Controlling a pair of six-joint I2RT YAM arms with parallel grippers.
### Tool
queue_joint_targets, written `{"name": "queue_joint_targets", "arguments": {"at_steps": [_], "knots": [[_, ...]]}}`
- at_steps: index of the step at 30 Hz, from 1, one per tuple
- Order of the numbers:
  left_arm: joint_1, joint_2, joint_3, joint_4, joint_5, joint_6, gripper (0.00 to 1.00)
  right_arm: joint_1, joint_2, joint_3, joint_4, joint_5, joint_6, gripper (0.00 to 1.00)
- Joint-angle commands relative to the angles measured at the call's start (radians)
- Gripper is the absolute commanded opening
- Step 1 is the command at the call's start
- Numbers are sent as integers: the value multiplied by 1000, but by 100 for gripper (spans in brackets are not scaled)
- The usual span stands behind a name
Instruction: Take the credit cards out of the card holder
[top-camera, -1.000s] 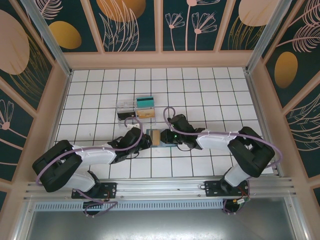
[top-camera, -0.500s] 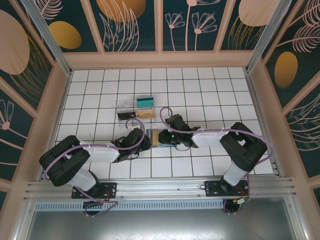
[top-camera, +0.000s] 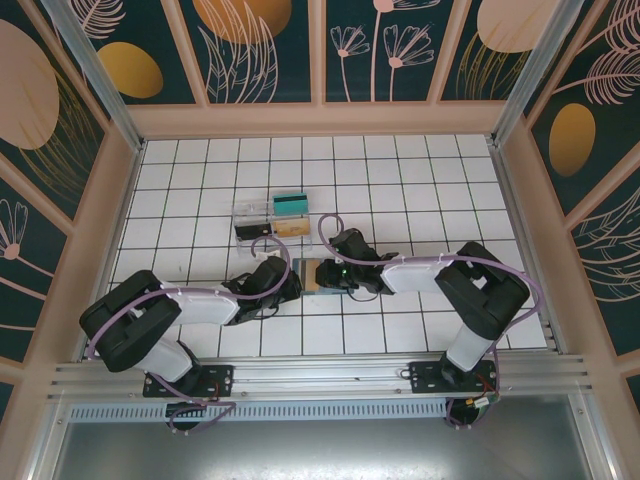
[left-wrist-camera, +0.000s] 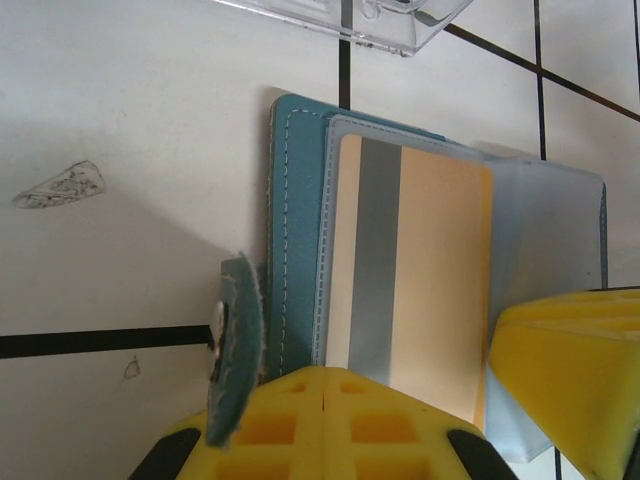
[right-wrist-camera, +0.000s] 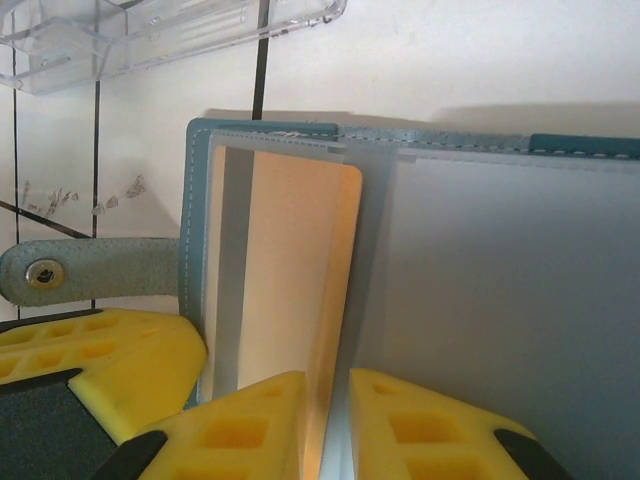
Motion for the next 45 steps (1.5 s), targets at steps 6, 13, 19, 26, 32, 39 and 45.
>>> {"name": "queue_joint_targets", "arguments": {"at_steps": [6,13,19,26,32,39,45], "knots": [[6,50,-7,25,40,-17,3,7,18,30,-15,0,6,20],[5,44,-7,24,47,-14,1,7,21,17,15,-19,19,12],[5,37,-7,9,39,-23,0,2,4,6,12,-13,22,0],[6,31,-12,-35,-1,-43,0,-36,-61,-66,31,-17,43,0],[6,31,-11,-32,4,-43,0,-62,-100,-94,22,-20,37,0],[5,31,1,-33,14,-32,0,-62,-68,-91,75,-60,44,14],[5,31,4,-32,20,-29,0,-64,-14,-73,112,-82,58,19]]}}
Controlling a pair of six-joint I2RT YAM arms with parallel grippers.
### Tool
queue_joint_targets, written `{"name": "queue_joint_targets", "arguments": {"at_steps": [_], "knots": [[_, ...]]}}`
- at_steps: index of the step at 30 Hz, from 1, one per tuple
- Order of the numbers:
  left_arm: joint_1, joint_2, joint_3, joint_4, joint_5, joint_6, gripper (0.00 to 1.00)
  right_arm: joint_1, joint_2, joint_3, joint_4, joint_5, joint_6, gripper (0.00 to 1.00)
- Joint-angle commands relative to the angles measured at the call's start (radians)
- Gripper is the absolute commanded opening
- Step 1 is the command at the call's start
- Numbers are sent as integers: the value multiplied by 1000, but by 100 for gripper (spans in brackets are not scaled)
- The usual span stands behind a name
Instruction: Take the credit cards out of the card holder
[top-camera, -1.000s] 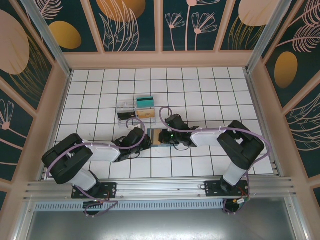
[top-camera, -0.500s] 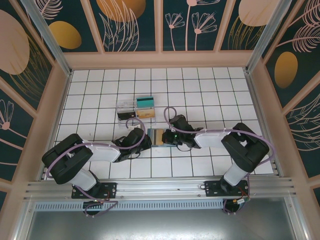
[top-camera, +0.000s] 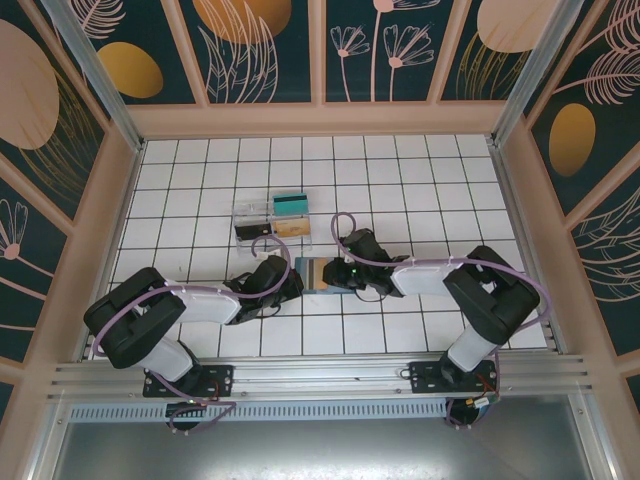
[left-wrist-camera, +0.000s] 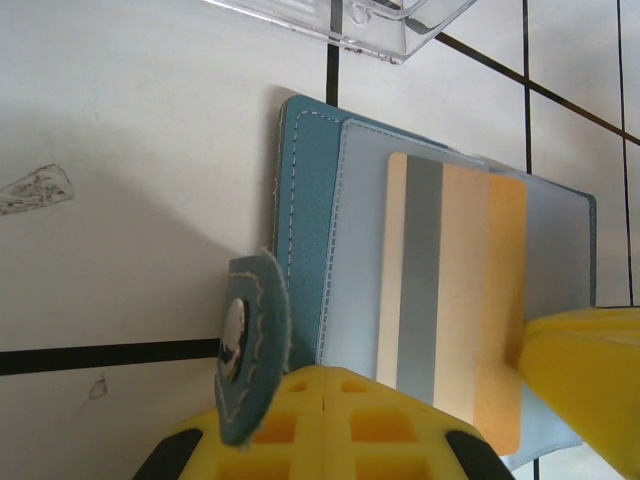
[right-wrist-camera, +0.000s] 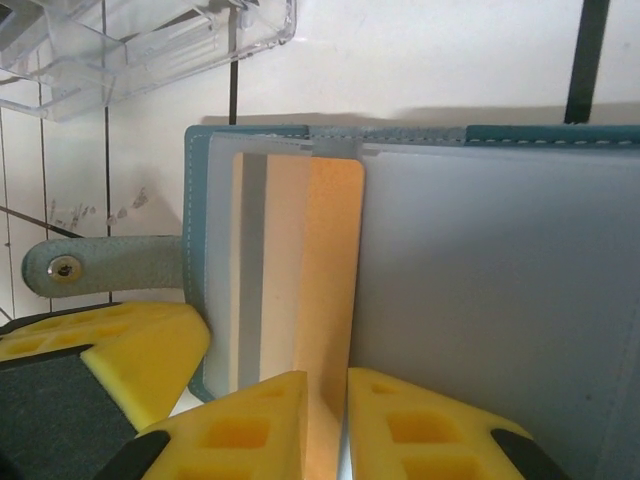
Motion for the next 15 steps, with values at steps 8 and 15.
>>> {"name": "queue_joint_targets", "arguments": {"at_steps": [8,15], "knots": [[0,-3,3,-80,3,7,0,-13,42,8,49,-25,27,17],[1,-10,-3,-86,-4,2,0,-30,-1,-42,54,-9,46,0]]}}
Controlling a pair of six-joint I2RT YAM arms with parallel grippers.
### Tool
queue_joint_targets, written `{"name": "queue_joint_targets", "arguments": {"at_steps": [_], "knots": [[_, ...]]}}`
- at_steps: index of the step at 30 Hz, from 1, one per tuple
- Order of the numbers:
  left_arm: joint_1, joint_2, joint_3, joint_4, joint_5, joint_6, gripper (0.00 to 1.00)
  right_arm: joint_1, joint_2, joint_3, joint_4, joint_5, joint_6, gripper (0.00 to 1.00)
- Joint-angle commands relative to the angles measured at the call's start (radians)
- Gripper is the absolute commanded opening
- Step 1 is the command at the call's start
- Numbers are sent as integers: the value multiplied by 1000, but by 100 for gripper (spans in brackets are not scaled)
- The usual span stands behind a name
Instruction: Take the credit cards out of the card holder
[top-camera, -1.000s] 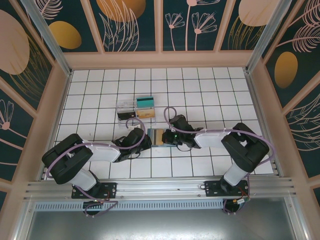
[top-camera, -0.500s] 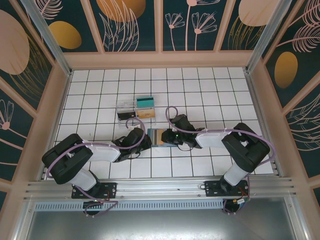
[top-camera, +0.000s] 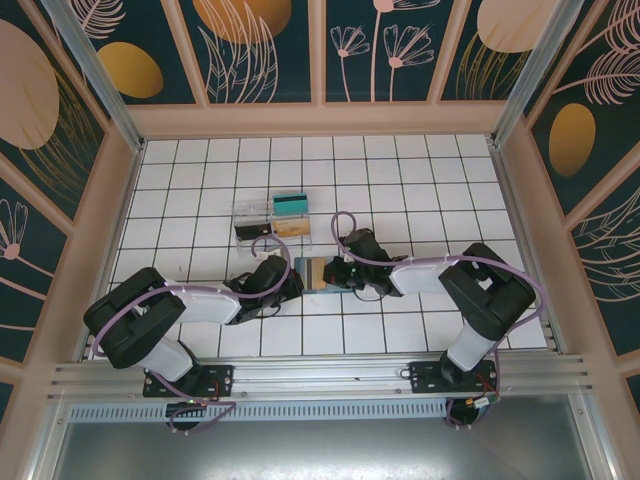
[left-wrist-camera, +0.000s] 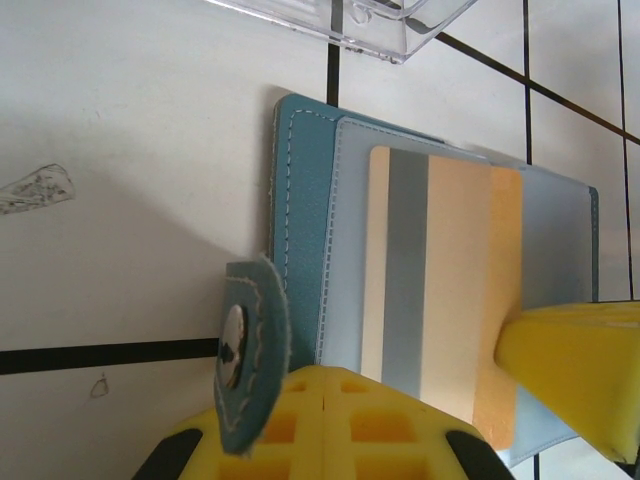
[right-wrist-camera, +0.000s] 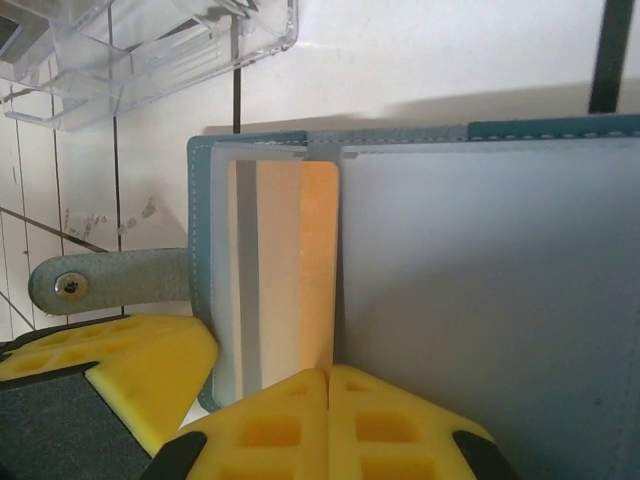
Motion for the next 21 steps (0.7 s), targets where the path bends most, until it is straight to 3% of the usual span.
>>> {"name": "queue_joint_targets", "arguments": {"at_steps": [1,11,21], "knots": [[0,-11,-3,-86,-8,3,0,-24,-37,-48,3,19,21,0],[1,-29,-1,-100,-16,6,0,-115,-229,-173,-45,41,-5,0],[1,-114,18,-128,-16,26,0,-159,-421,-143,-197,63,-127,0]]}}
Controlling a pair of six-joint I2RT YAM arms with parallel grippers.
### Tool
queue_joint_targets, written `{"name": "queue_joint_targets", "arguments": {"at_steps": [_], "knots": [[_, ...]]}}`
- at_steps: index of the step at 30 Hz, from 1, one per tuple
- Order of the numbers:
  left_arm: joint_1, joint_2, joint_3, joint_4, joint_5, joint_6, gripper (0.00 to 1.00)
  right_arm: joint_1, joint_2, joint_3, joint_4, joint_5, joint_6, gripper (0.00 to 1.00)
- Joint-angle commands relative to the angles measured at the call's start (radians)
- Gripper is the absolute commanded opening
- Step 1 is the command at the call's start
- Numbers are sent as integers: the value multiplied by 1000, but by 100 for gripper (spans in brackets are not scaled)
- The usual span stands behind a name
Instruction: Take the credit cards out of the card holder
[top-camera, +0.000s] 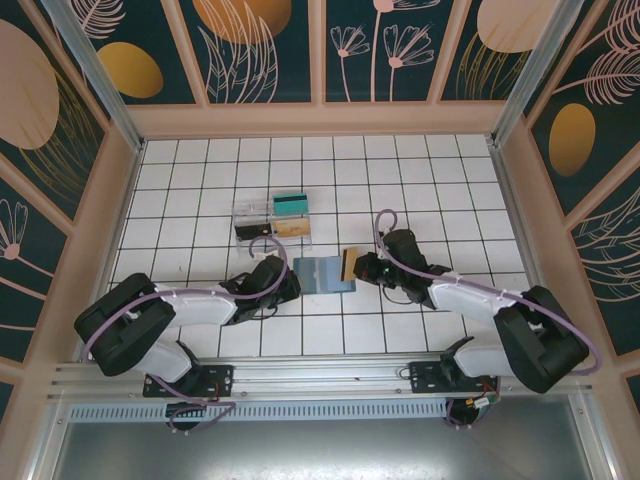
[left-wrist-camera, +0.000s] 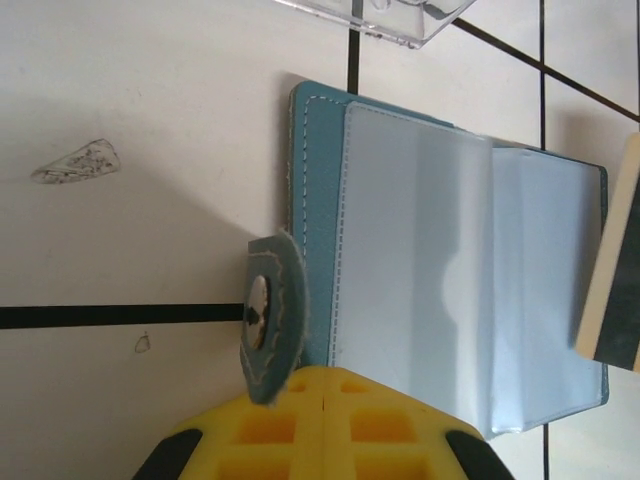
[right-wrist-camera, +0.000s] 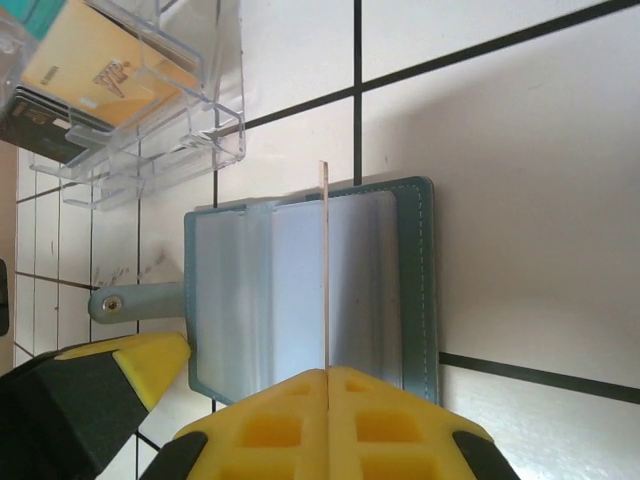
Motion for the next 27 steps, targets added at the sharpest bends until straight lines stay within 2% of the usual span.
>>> {"name": "queue_joint_targets", "arguments": {"at_steps": [1,5,9,10,11,12,19,22,27], "knots": [[1,-66,18,-42,-20,22,1,-3,-61,40,-81,26,-94,0],[0,-196,11,-102,-88,33,50,20,-106,117,-109,60,-225,0],[1,-365,-20,-168,-182,30,81,63,-53,266,-165,72,-402,0],[1,-414,-33,-183,-201,29,88,75,-24,307,-180,64,-468,0],[1,-457,-41,-196,-216,30,90,85,-1,340,-190,66,-522,0],[2,-503,-54,-209,-229,30,98,95,26,376,-202,71,-572,0],[0,-800,-134,-315,-299,40,99,148,161,541,-220,-12,-921,0],[1,-895,-166,-351,-318,41,98,199,208,597,-247,71,-1105,0],[1,-1021,-202,-408,-339,47,99,229,323,745,-360,163,-1338,0]]}}
